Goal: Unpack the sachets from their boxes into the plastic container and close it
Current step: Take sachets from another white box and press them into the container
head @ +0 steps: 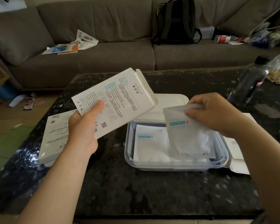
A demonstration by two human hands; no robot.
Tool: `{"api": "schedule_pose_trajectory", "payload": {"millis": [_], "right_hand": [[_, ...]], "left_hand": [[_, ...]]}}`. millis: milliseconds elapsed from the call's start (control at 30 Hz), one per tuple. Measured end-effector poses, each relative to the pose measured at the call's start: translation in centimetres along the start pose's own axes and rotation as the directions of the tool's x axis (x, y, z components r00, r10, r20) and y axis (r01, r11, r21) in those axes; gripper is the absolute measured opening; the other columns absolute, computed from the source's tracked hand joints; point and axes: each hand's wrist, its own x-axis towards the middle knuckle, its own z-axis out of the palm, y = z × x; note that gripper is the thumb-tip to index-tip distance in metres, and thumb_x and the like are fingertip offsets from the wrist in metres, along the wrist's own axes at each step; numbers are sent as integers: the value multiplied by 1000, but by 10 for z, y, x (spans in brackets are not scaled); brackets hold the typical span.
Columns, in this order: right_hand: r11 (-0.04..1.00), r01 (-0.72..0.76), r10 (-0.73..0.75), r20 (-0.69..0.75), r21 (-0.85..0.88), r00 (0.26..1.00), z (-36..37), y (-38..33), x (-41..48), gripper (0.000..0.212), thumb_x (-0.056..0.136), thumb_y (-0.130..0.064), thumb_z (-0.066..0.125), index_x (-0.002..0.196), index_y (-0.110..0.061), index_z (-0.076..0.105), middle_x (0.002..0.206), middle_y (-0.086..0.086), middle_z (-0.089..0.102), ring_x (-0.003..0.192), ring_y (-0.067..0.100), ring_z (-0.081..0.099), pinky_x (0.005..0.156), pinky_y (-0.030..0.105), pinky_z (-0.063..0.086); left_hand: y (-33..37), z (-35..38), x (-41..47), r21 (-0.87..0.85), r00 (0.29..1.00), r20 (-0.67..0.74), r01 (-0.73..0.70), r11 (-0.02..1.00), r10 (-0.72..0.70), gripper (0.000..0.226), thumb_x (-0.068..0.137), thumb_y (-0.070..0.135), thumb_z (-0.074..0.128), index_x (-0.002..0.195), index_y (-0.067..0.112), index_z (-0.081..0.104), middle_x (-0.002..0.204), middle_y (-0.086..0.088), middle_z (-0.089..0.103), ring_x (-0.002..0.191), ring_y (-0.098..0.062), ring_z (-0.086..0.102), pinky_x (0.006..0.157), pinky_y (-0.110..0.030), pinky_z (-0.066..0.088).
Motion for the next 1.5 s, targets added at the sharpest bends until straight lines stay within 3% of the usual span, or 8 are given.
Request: {"api": "schedule_pose_trajectory", "payload": {"millis": [167,333,500,633,767,933,1300,1500], "right_hand": [[962,-99,107,16,-256,994,17,11,10,6,93,-22,69,98,-22,65,95,-4,65,81,16,62,59,20,48],[846,-82,89,-12,-527,996,23,14,6,35,88,-24,75,119,-21,60,112,2,64,87,20,59,78,32,52],[706,-27,-11,-49,-708,999,33,8,-3,47,84,-21,76,124,-16,51,114,10,49,91,22,51,78,34,50],[764,157,19,264,-625,964,38,0,-10,69,82,-41,79,141,-33,44,146,-1,45,130,24,48,107,41,42],[789,178,190,508,-589,840,38,7,-16,93,81,-52,76,155,-45,19,166,-16,12,151,17,22,120,39,24],[754,185,261,547,-630,796,39,14,-11,93,87,-59,65,155,-49,4,167,-18,-3,154,19,14,121,40,23],[750,201,271,569,-631,776,52,16,-7,101,81,-81,46,158,-39,-2,168,-12,-2,153,23,17,121,46,23],[796,166,225,539,-582,812,57,7,-9,76,92,-63,49,156,-31,22,161,-3,31,142,25,39,113,40,36]], "left_hand": [[-1,0,1,3,999,32,5,1000,-5,26,93,21,78,118,24,76,107,4,82,98,-16,79,86,-42,62],[-3,3,-1,45,995,102,14,999,-19,24,93,22,77,117,25,77,112,4,81,104,-16,78,97,-48,59],[-4,7,-5,61,992,127,19,998,-27,21,94,21,76,115,24,77,111,4,81,104,-17,78,98,-48,59],[-4,7,-6,67,992,122,20,998,-28,21,94,21,76,115,24,77,111,4,81,103,-16,78,96,-46,60],[-5,7,-6,77,991,129,20,997,-30,23,94,21,76,117,24,77,112,4,81,104,-17,77,97,-47,59],[-6,7,-5,81,990,137,19,997,-30,24,94,21,76,118,23,77,113,3,80,105,-18,77,98,-48,59],[-8,7,-7,105,990,139,18,994,-33,22,94,22,76,116,26,76,113,4,80,105,-17,77,96,-47,59],[-9,7,-8,108,988,148,21,994,-37,25,95,22,75,119,24,76,114,3,80,106,-17,77,97,-47,59]]}}
